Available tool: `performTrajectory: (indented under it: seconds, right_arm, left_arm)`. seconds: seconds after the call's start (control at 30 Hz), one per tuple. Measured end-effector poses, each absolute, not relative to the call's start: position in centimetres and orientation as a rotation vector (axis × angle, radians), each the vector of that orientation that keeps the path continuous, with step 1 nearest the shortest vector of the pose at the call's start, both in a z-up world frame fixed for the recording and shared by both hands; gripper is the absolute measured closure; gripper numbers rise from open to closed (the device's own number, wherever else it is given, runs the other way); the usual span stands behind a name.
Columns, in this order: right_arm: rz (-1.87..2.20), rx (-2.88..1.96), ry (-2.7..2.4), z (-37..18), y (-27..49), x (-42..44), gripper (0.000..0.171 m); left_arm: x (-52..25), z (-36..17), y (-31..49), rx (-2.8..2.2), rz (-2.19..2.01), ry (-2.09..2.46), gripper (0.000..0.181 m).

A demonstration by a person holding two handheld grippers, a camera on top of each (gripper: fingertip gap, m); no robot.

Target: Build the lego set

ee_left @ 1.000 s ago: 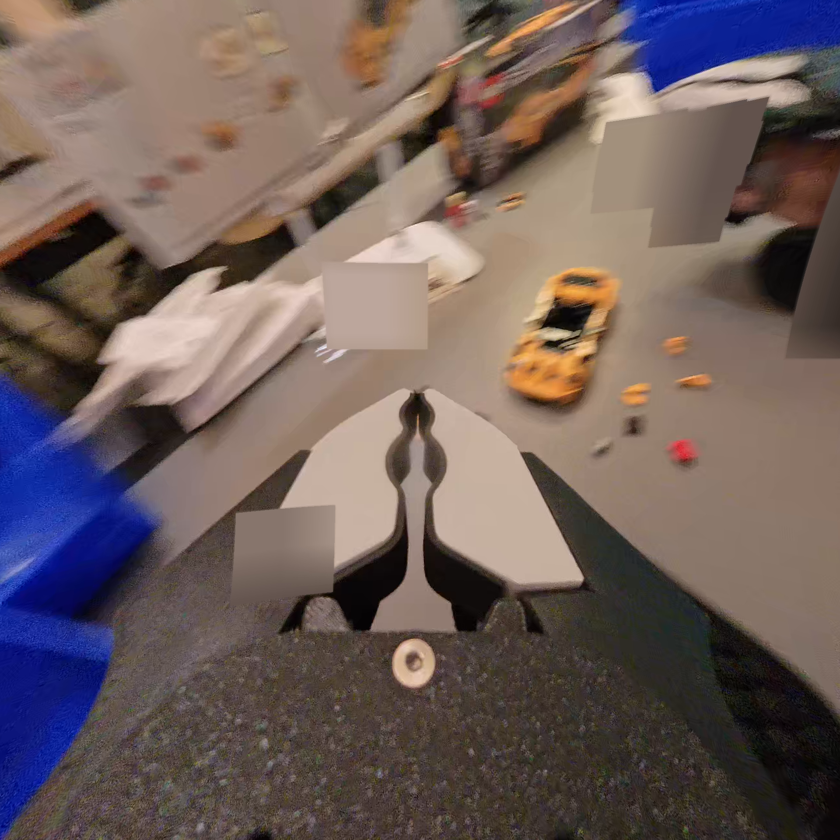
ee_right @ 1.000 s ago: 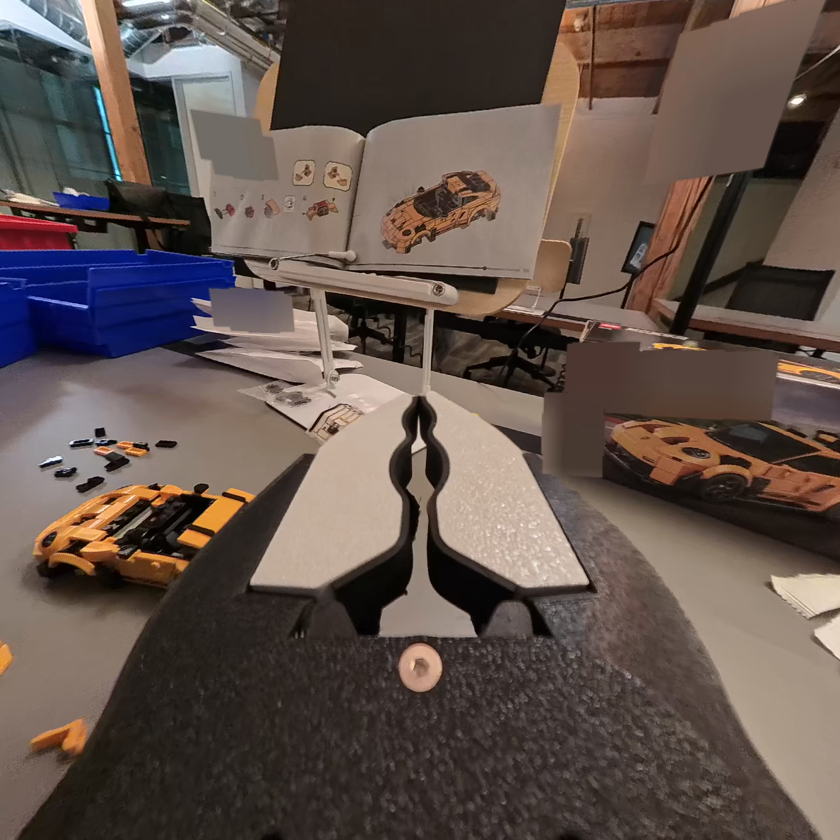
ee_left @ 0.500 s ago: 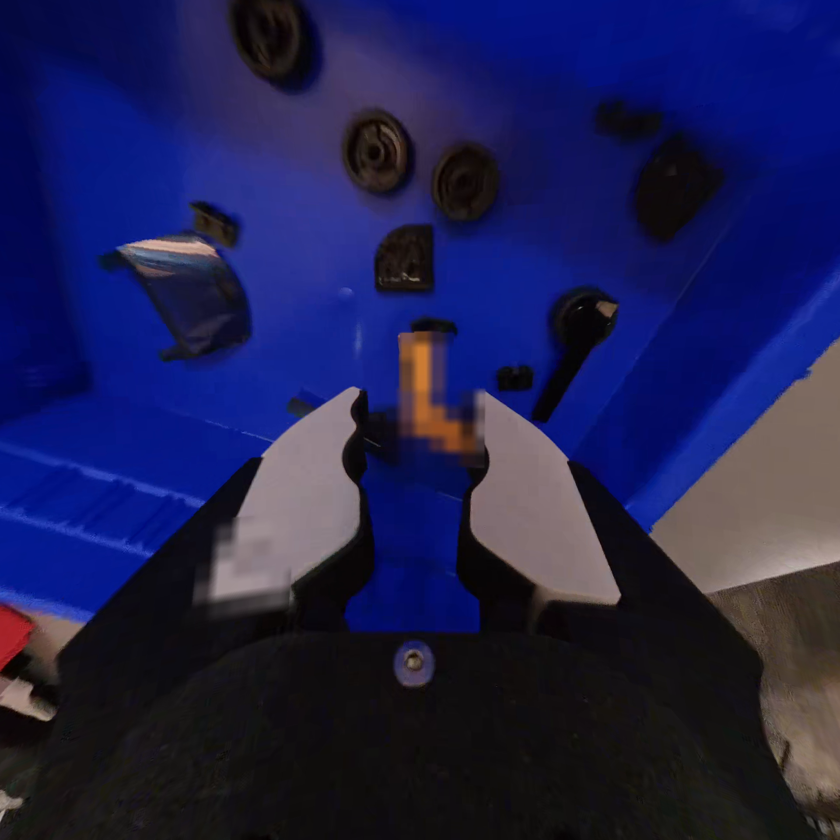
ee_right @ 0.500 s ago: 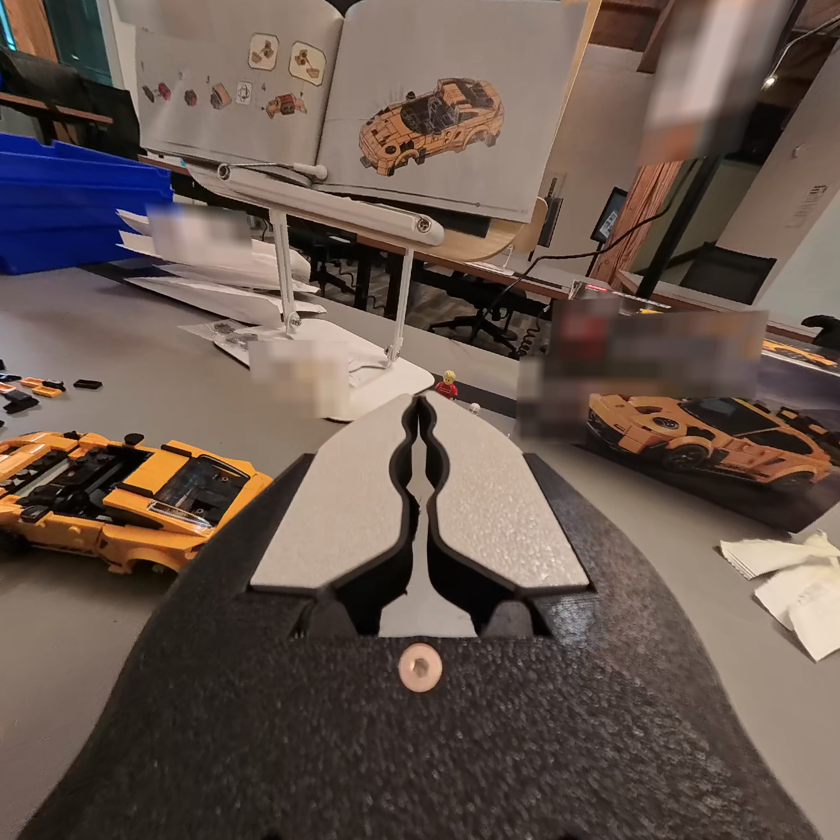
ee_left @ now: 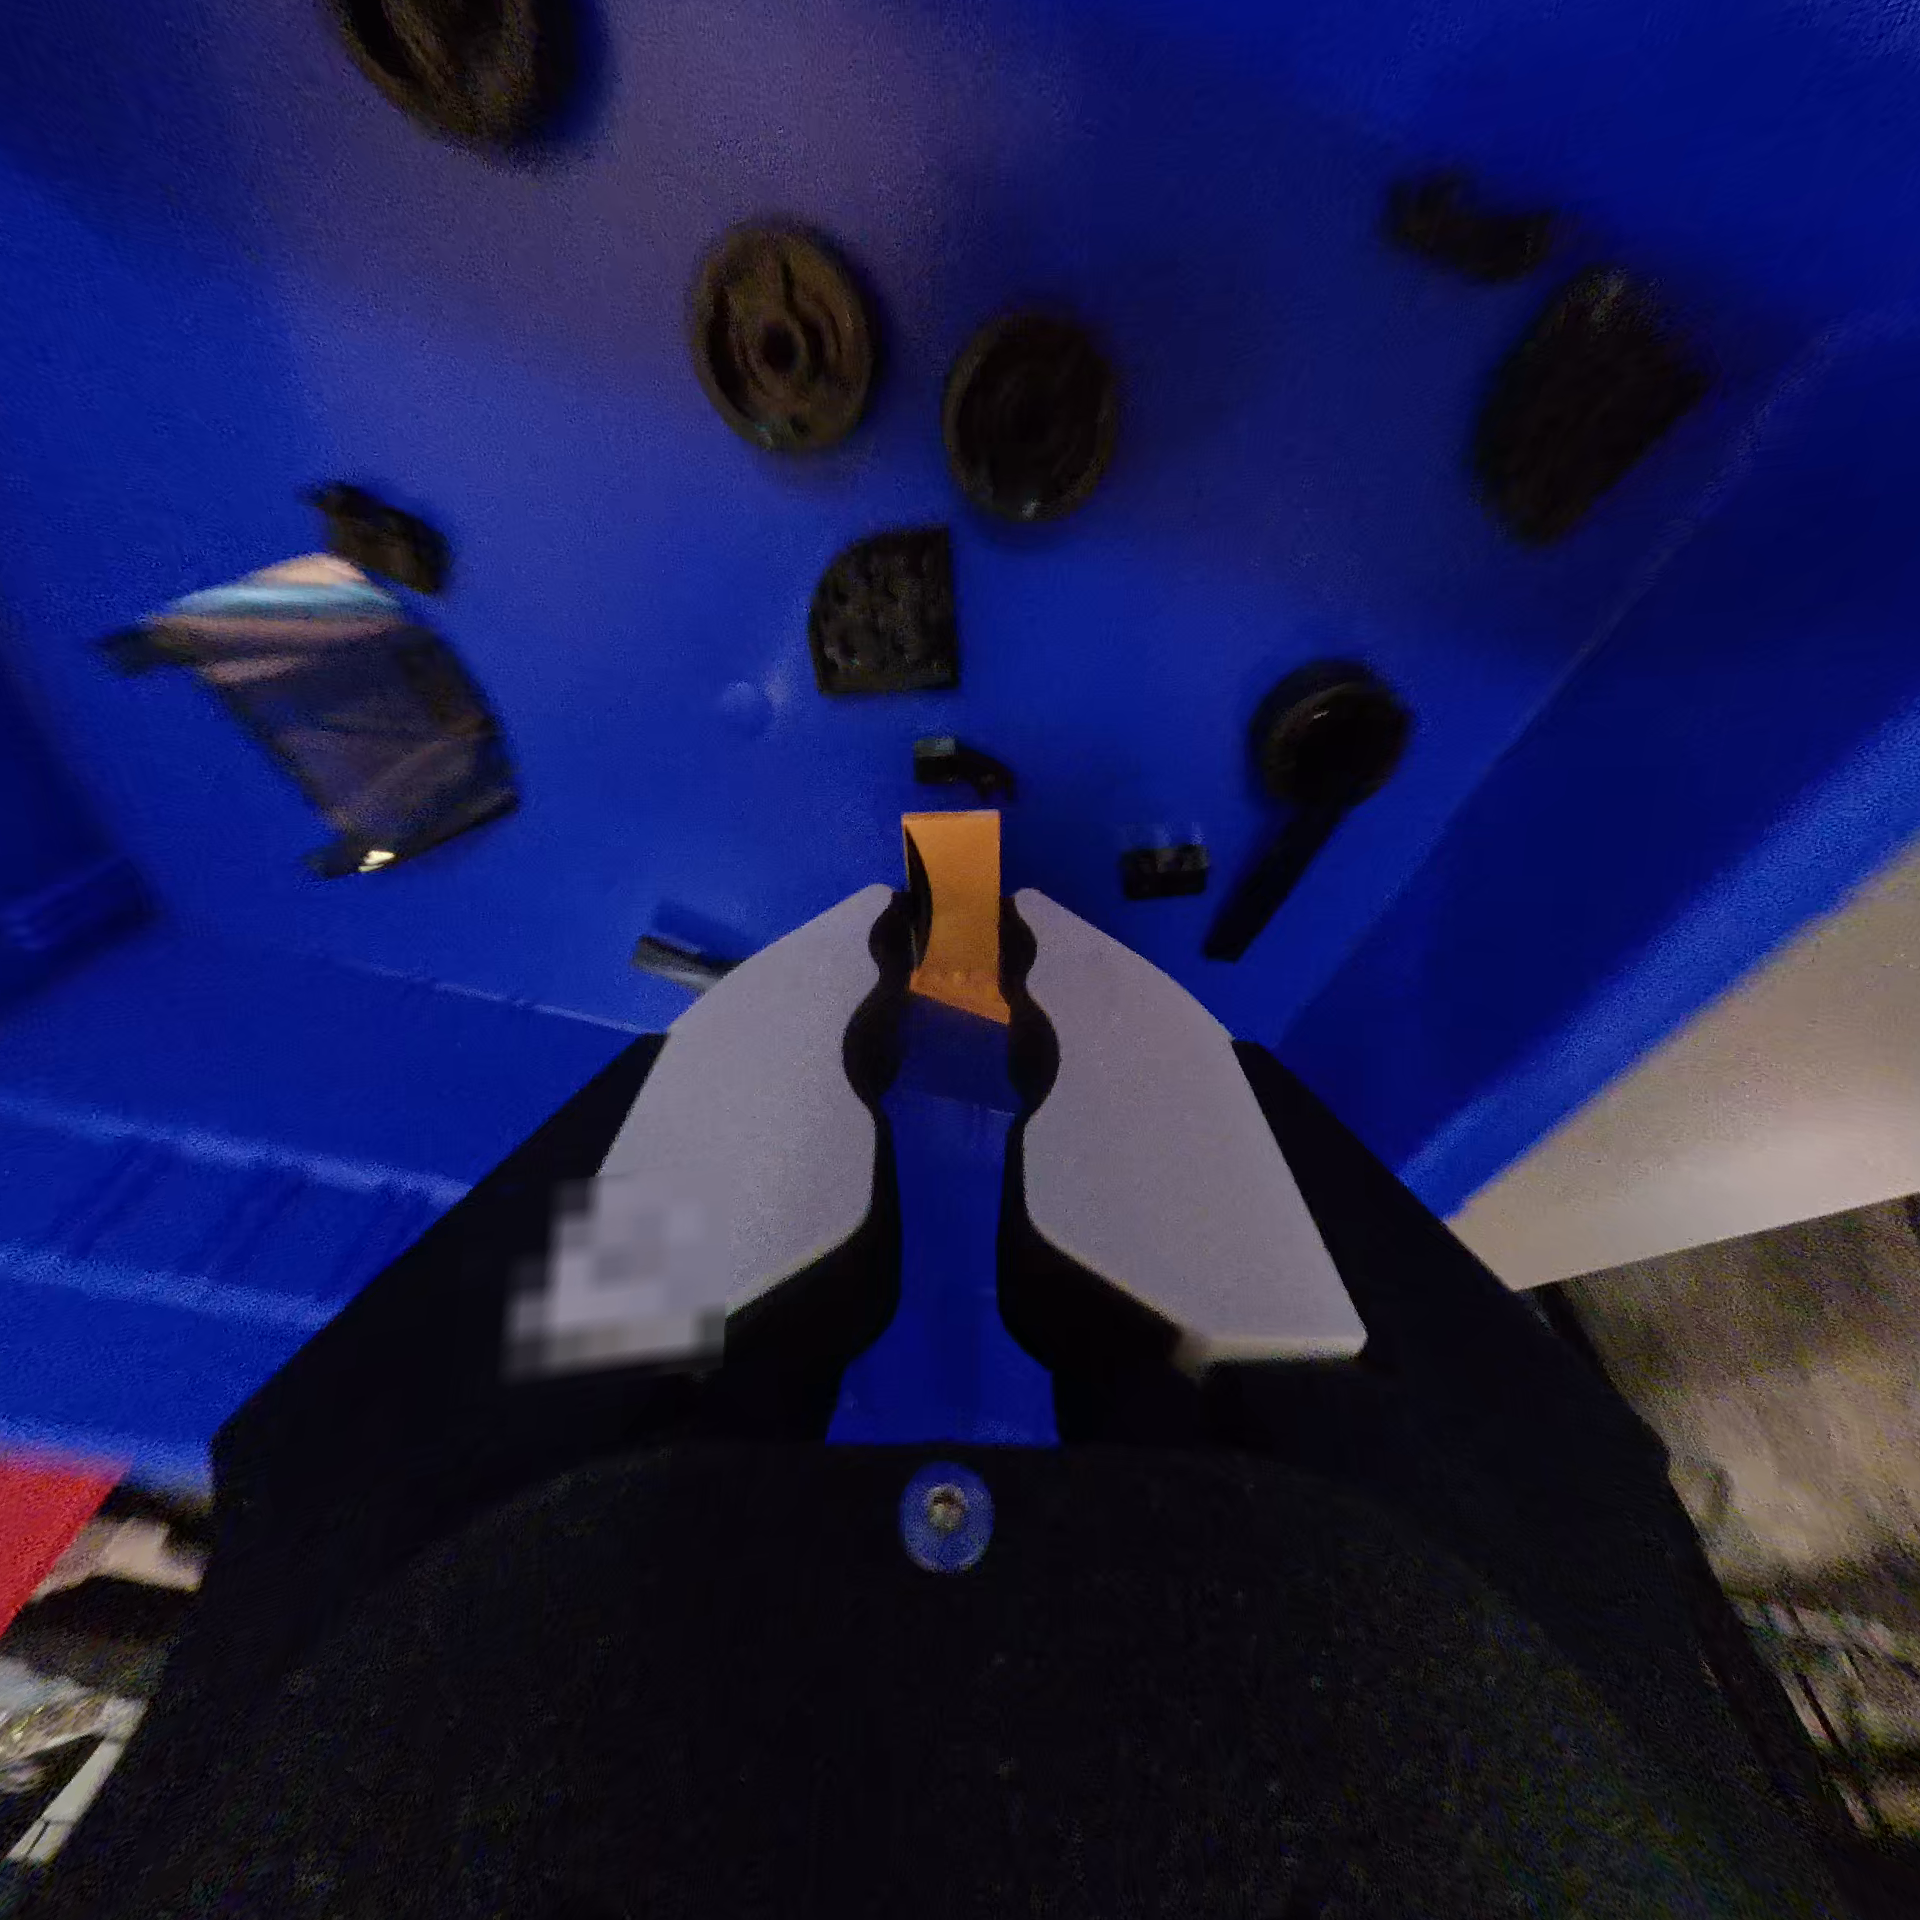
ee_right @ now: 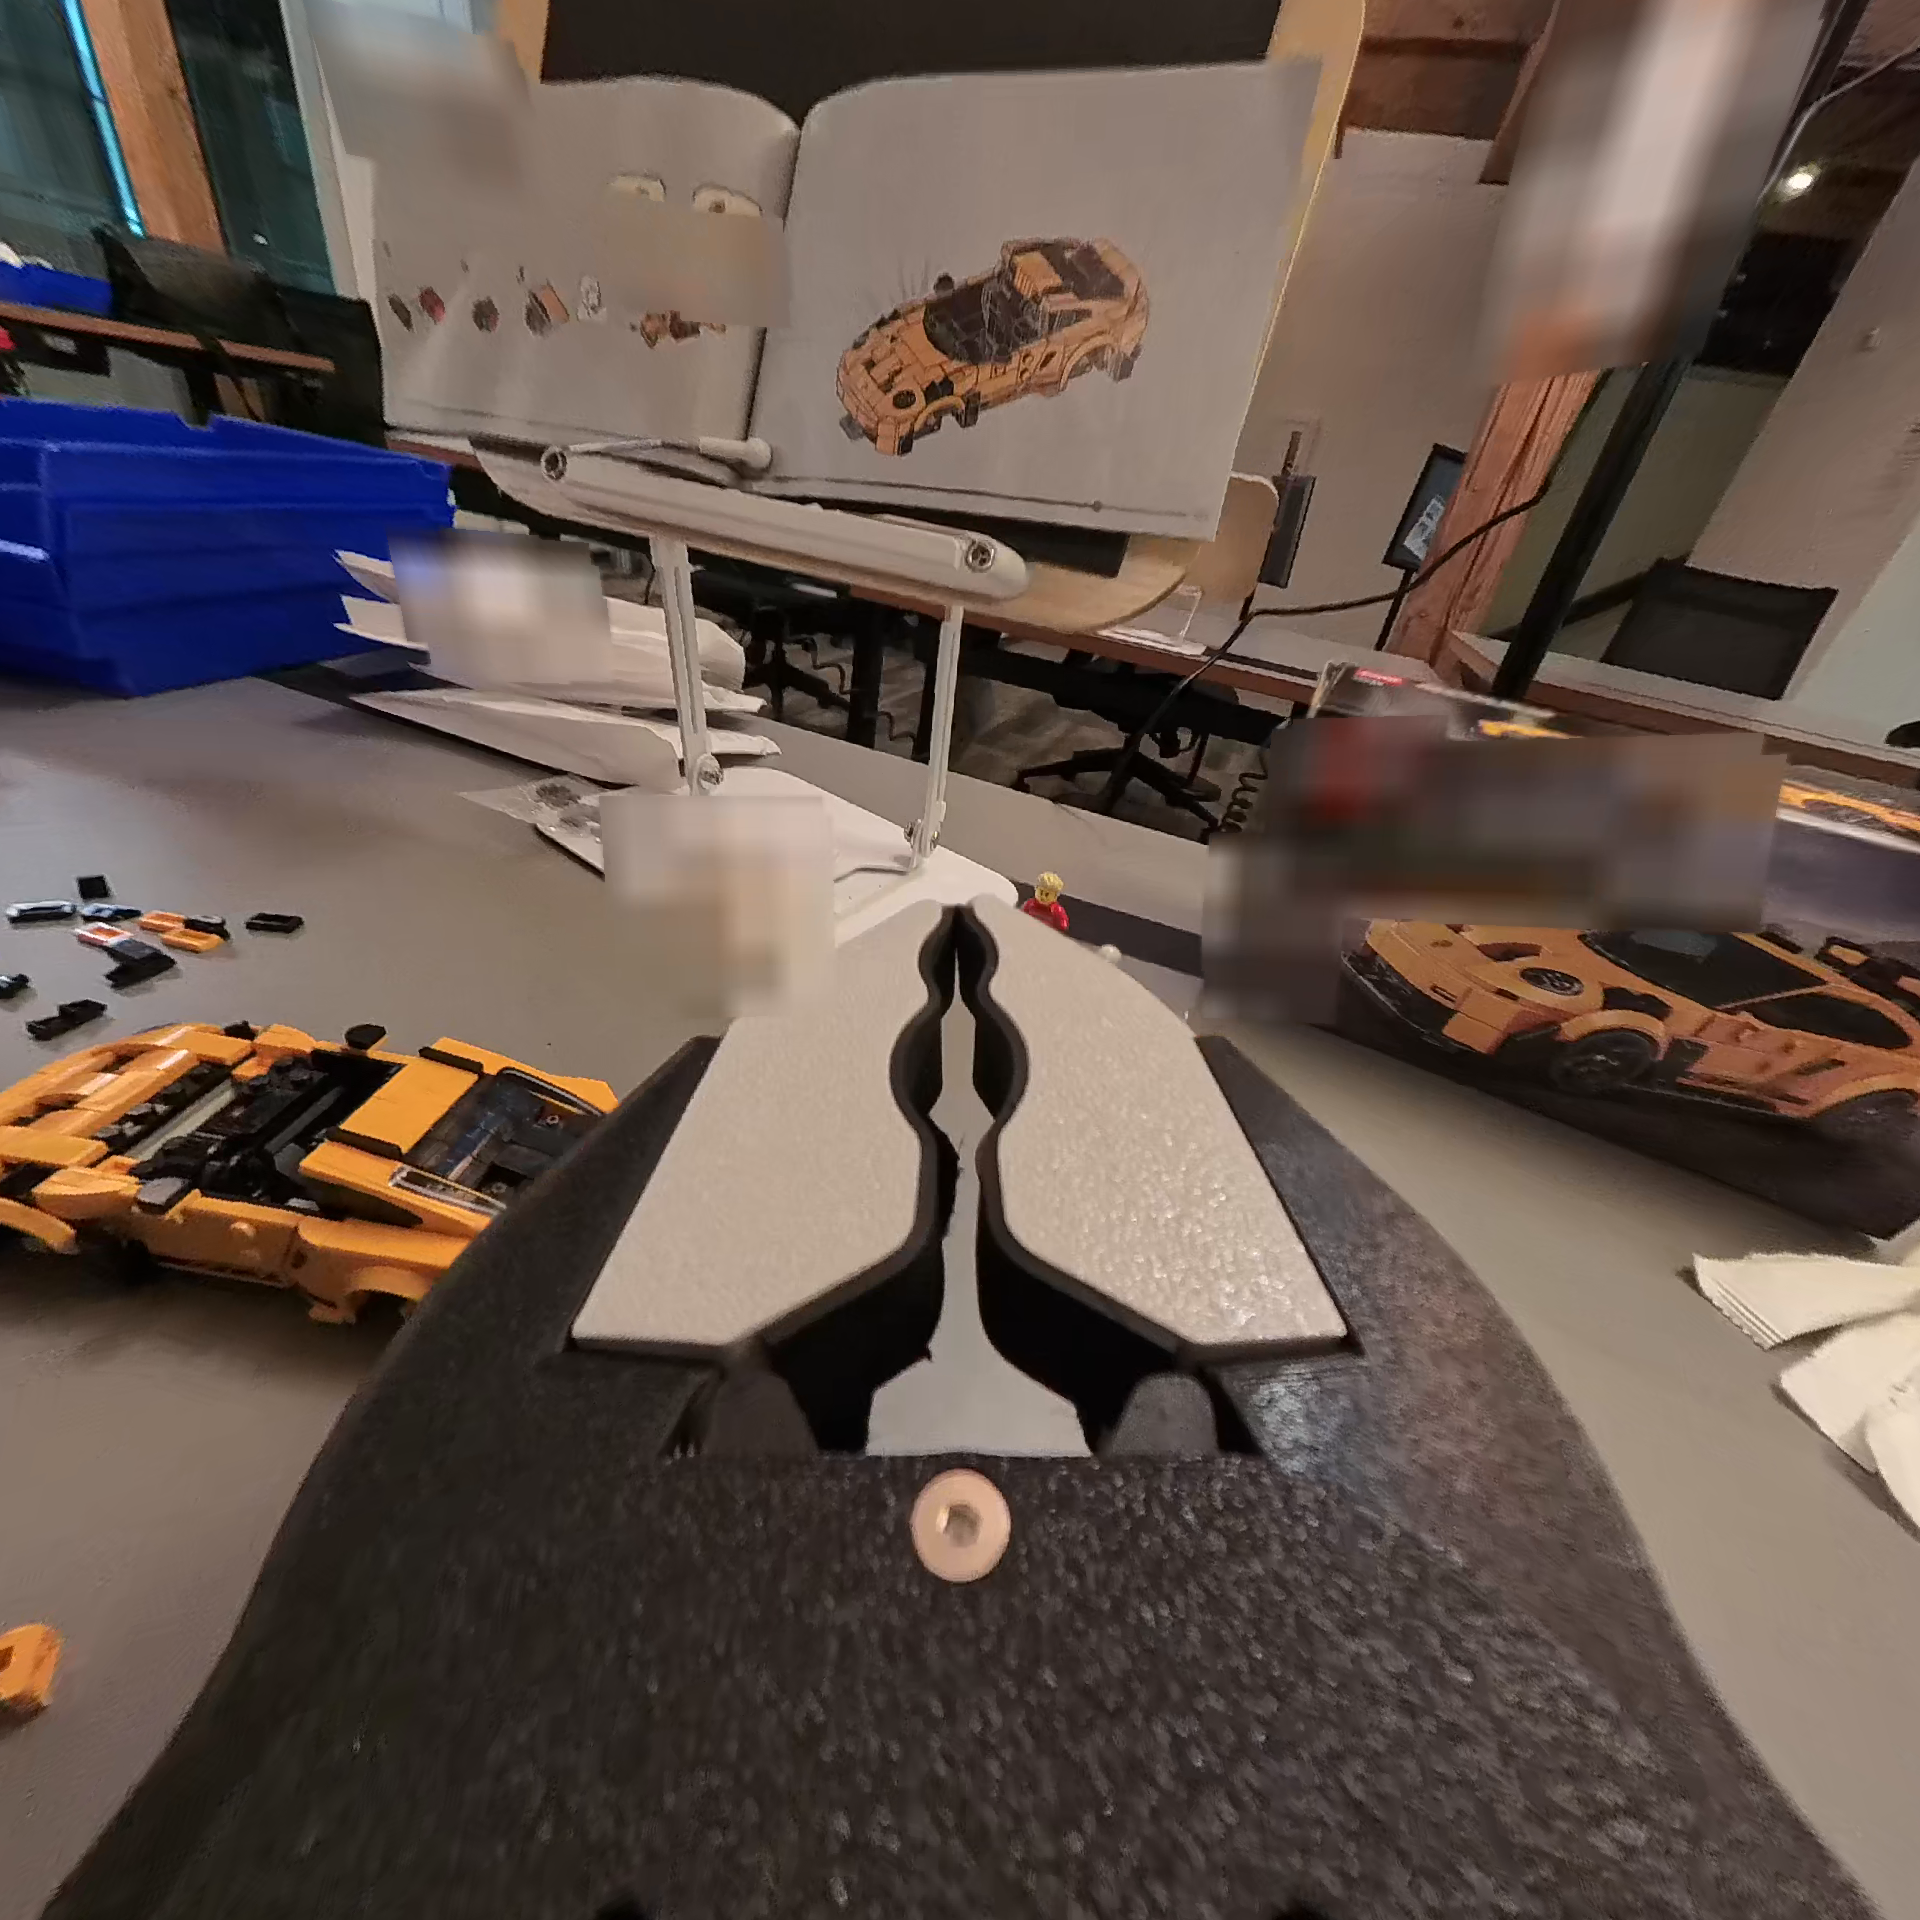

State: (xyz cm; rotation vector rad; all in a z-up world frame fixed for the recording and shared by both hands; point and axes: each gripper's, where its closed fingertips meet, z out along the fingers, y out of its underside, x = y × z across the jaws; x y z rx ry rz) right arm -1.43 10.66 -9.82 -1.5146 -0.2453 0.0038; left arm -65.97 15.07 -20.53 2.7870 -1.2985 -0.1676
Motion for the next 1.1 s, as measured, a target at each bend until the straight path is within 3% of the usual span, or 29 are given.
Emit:
performTrajectory:
  seconds: [0.1, 0.23, 0.4, 0.57, 0.87, 0.97, 1.1]
  right_arm:
    - [0.032, -1.473, -0.225, -8.6, 10.1, -1.2, 0.171]
    - [0.088, -1.419, -0.212, -6.8, 9.2, -1.6, 0.171]
    - [0.107, -1.302, -0.204, -3.4, 6.8, -1.5, 0.171]
    - [0.162, -1.294, -0.177, -3.7, 5.2, -1.0, 0.171]
    - [0.232, -1.279, -0.141, -3.5, 3.8, -0.5, 0.171]
    - [0.225, -1.295, -0.139, -4.0, 3.7, -0.3, 0.171]
    - [0.212, -1.317, -0.134, -4.7, 3.7, 0.1, 0.171]
  left_arm:
    - [-60.2, -13.7, 16.2, 2.976, -0.251, -1.508, 0.166]
    - [-44.8, -8.0, 12.8, 2.896, -0.074, -2.114, 0.166]
    - [-25.6, -11.7, 5.4, 2.361, 0.319, -2.619, 0.166]
    - [-13.4, -18.3, 1.6, 1.993, 0.370, -2.754, 0.166]
    - [-7.4, -22.6, 2.8, 1.935, 0.340, -2.649, 0.160]
    - [-7.4, -21.2, 3.2, 2.019, 0.422, -2.677, 0.149]
    - [-9.3, -16.4, 3.8, 2.253, 0.651, -2.702, 0.151]
